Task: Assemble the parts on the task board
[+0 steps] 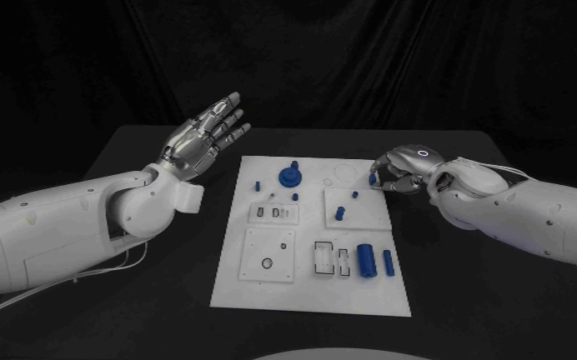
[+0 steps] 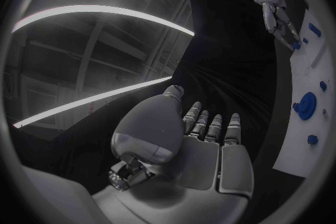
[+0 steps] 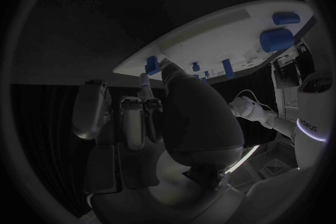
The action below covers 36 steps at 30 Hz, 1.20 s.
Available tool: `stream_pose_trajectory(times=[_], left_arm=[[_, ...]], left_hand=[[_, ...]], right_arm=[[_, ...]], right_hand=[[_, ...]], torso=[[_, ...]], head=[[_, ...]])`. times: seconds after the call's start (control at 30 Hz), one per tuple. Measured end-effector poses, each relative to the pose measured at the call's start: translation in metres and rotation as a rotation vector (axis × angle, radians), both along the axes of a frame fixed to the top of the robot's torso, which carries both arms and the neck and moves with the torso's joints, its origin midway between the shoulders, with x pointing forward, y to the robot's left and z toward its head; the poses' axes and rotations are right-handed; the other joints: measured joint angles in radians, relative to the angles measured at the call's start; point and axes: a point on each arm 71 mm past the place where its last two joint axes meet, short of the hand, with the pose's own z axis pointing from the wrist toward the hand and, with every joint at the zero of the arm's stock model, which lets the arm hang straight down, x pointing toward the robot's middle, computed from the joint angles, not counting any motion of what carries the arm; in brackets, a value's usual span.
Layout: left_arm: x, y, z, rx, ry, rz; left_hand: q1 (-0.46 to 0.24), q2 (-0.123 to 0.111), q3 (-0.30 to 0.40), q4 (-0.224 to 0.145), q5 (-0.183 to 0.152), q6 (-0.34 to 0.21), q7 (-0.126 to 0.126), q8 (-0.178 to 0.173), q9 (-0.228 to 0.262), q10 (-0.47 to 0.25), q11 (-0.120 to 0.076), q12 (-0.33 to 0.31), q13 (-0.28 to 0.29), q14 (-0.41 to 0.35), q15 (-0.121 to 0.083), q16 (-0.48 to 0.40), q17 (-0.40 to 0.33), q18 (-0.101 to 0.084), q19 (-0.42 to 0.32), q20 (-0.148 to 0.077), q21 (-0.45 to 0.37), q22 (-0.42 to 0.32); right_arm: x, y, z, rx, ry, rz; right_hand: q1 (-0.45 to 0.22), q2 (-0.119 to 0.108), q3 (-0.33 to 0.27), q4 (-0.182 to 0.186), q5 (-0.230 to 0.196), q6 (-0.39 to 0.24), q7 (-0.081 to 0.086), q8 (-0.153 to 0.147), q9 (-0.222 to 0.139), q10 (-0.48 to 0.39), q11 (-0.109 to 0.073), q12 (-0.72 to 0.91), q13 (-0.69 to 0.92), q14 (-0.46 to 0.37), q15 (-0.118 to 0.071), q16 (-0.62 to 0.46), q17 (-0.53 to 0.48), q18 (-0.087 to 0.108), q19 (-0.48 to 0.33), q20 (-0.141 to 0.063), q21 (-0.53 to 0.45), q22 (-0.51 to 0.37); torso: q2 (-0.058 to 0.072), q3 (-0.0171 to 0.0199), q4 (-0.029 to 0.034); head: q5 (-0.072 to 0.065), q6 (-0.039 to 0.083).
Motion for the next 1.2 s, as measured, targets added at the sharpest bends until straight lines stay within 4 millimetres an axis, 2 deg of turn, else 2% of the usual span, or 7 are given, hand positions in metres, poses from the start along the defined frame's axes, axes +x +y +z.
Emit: stream_pose_trajectory(times=[0.2, 0.37, 0.63, 0.7, 0.93, 1.13, 1.2], left_arm=[[-0.0003, 0.0006, 0.0, 0.0, 0.0, 0.001], [-0.0005, 0.0005, 0.0, 0.0, 0.001, 0.0], [-0.0005, 0.0003, -0.0002, -0.001, 0.001, -0.001], [-0.0005, 0.0003, -0.0002, -0.001, 0.001, -0.001], [-0.0005, 0.0006, -0.0002, -0.001, 0.001, -0.001], [-0.0006, 0.0008, -0.0004, -0.001, 0.001, -0.001], [-0.0007, 0.0008, -0.0004, -0.001, 0.001, -0.001]], left_hand=[[0.0, 0.0, 0.0, 0.0, 0.0, 0.0, 0.0, 0.0, 0.0, 0.0, 0.0, 0.0, 0.0, 0.0, 0.0, 0.0, 0.0, 0.0, 0.0, 0.0, 0.0, 0.0], [0.0, 0.0, 0.0, 0.0, 0.0, 0.0, 0.0, 0.0, 0.0, 0.0, 0.0, 0.0, 0.0, 0.0, 0.0, 0.0, 0.0, 0.0, 0.0, 0.0, 0.0, 0.0], [0.0, 0.0, 0.003, -0.003, 0.004, 0.0, 0.0, 0.0, 0.0, 0.0, 0.0, 0.0, 0.0, 0.0, 0.0, 0.0, 0.0, 0.0, 0.0, 0.0, 0.0, 0.0], [0.0, 0.0, 0.003, -0.003, 0.004, 0.0, 0.0, 0.0, 0.0, -0.003, 0.003, 0.0, 0.0, 0.0, 0.0, 0.0, 0.0, 0.0, 0.0, 0.0, 0.0, 0.0], [0.0, 0.0, 0.003, -0.003, 0.004, 0.0, 0.0, 0.0, 0.0, -0.001, 0.006, 0.0, 0.0, 0.0, 0.0, 0.0, 0.0, 0.0, 0.0, 0.0, 0.0, 0.0], [0.0, 0.0, 0.003, -0.003, 0.004, 0.0, 0.0, 0.0, 0.0, -0.001, 0.006, 0.0, 0.0, 0.0, 0.0, 0.0, 0.0, 0.0, 0.0, 0.0, 0.0, 0.0], [0.0, 0.0, 0.003, -0.003, 0.004, 0.0, 0.0, 0.0, 0.0, -0.001, 0.006, 0.0, 0.0, 0.0, 0.0, 0.0, 0.0, 0.0, 0.0, 0.0, 0.0, 0.0]], right_arm=[[0.0019, 0.0021, -0.0008, -0.002, 0.001, 0.002], [0.0033, 0.0035, -0.0014, -0.004, 0.002, 0.004], [0.0044, 0.0045, -0.002, -0.006, 0.004, 0.008], [0.0045, 0.0044, -0.002, -0.006, 0.004, 0.008], [0.0052, 0.0049, -0.0023, -0.007, 0.004, 0.01], [0.0058, 0.0059, -0.0025, -0.008, 0.004, 0.011], [0.0059, 0.0062, -0.0025, -0.008, 0.004, 0.011]], right_hand=[[0.006, 0.006, 0.0, 0.0, 0.022, 0.0, 0.0, 0.0, 0.001, 0.0, 0.0, 0.0, 0.0, 0.0, 0.0, 0.0, 0.0, 0.0, -0.002, 0.002, -0.006, 0.0], [0.013, 0.013, 0.0, 0.0, 0.074, 0.004, 0.004, 0.0, 0.003, 0.0, 0.0, 0.0, 0.0, 0.0, 0.0, 0.0, 0.0, 0.0, -0.002, 0.002, -0.012, 0.0], [0.026, 0.015, 0.017, -0.017, 0.231, 0.021, 0.007, -0.004, 0.009, 0.0, 0.0, 0.0, 0.0, 0.0, 0.0, 0.0, 0.0, 0.0, -0.006, 0.006, -0.015, 0.0], [0.026, 0.015, 0.022, -0.017, 0.252, 0.027, 0.002, -0.004, 0.012, 0.0, 0.0, 0.0, 0.0, 0.0, 0.0, 0.0, 0.0, 0.0, -0.006, 0.006, -0.015, 0.0], [0.026, 0.015, 0.027, -0.021, 0.259, 0.045, 0.005, 0.005, 0.021, 0.0, 0.0, 0.0, 0.0, 0.0, 0.0, 0.0, 0.0, 0.0, -0.01, 0.002, -0.019, 0.0], [0.029, 0.018, 0.031, -0.025, 0.252, 0.061, 0.004, 0.013, 0.03, 0.0, 0.0, 0.0, 0.0, 0.0, 0.0, 0.0, 0.001, 0.0, -0.01, 0.002, -0.023, 0.0], [0.03, 0.019, 0.033, -0.031, 0.238, 0.072, 0.003, 0.019, 0.037, 0.0, 0.0, 0.0, 0.0, 0.0, 0.0, 0.0, 0.001, 0.0, -0.01, 0.002, -0.023, 0.0]], torso=[[0.0, 0.0, -0.0001], [0.0, 0.0, 0.0], [0.0, -0.0004, 0.0001], [0.0, -0.0004, 0.0001], [0.0, -0.0004, 0.0], [0.0, -0.0005, -0.0001], [0.0, -0.0005, -0.0001]], head=[[0.001, 0.0], [0.001, 0.0], [-0.001, -0.001], [-0.001, -0.001], [0.001, 0.001], [0.001, 0.0], [0.001, -0.002]])
